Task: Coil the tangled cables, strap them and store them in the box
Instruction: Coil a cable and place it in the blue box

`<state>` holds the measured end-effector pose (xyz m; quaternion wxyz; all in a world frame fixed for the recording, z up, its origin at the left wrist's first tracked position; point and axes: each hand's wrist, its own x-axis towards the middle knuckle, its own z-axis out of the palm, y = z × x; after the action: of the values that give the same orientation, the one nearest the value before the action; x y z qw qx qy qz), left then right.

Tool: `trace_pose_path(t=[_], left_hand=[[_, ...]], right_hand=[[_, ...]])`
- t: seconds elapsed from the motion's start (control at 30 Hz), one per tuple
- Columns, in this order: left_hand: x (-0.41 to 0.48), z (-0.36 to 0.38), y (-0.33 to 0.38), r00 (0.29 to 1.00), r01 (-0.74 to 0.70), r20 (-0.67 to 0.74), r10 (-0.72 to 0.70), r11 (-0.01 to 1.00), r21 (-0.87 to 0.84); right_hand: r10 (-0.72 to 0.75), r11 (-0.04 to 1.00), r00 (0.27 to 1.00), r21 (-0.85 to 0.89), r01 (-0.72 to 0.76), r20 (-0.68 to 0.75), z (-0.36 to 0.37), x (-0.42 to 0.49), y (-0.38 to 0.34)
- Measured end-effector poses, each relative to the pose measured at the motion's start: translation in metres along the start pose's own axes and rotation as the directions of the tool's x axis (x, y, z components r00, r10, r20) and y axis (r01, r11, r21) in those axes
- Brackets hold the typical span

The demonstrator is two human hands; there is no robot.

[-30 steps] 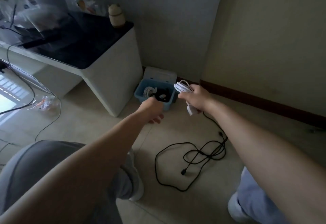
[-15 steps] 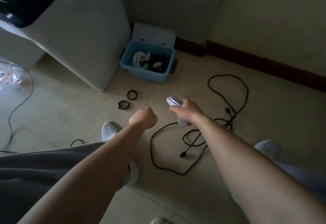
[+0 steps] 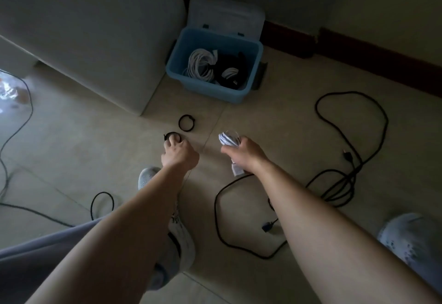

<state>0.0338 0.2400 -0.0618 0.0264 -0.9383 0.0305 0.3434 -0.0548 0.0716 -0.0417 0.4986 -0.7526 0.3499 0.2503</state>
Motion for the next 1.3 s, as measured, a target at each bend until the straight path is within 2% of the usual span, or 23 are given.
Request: trace_pose_path(t=[0.07, 0.2, 0.37, 0.47, 0.6, 0.77, 0.97, 1.1, 1.2, 1.3], left_hand=[[0.009, 0.006, -0.005, 1.000, 0.002, 0.031, 0.000, 0.998, -0.059], [0.008, 0.015, -0.005, 0.992, -0.100, -0.076, 0.099, 0.995, -0.022], [-0.008, 0.009, 0.007, 0.979, -0.165, -0.142, 0.144, 0.975, -0.152], [-0.029, 0.002, 0.017, 0.976, -0.199, -0.123, 0.178, 0.962, -0.187], [-0.057, -0.010, 0.032, 0.976, -0.214, -0.040, 0.213, 0.924, -0.316], [-0.097, -0.029, 0.051, 0.936, -0.319, -0.006, 0.352, 0.841, -0.438], [-0.155, -0.092, 0.078, 0.878, -0.445, -0.078, 0.473, 0.744, -0.498], [-0.208, -0.142, 0.094, 0.850, -0.473, -0.131, 0.511, 0.628, -0.618], [-0.249, -0.177, 0.106, 0.797, -0.561, -0.202, 0.569, 0.574, -0.597], [-0.290, -0.209, 0.114, 0.739, -0.617, -0.243, 0.628, 0.487, -0.618]], right_hand=[[0.003, 1.000, 1.000, 0.001, -0.003, 0.002, 0.003, 0.006, 0.002], [0.019, 1.000, 1.000, 0.008, -0.019, 0.011, 0.005, 0.011, 0.008], [0.036, 0.999, 0.999, 0.005, -0.036, 0.011, 0.003, -0.001, 0.016], [0.042, 0.999, 0.999, 0.019, -0.041, -0.008, -0.004, -0.021, 0.023], [0.062, 0.997, 0.997, 0.043, -0.060, -0.039, -0.016, -0.053, 0.035], [0.060, 0.989, 0.993, 0.138, -0.047, -0.098, -0.038, -0.100, 0.038], [-0.029, 0.975, 0.974, 0.209, 0.078, -0.227, -0.091, -0.155, 0.017], [-0.107, 0.965, 0.941, 0.194, 0.176, -0.320, -0.138, -0.201, -0.004], [-0.156, 0.949, 0.918, 0.201, 0.241, -0.364, -0.169, -0.229, -0.024], [-0.249, 0.901, 0.856, 0.215, 0.376, -0.453, -0.201, -0.257, -0.046]])
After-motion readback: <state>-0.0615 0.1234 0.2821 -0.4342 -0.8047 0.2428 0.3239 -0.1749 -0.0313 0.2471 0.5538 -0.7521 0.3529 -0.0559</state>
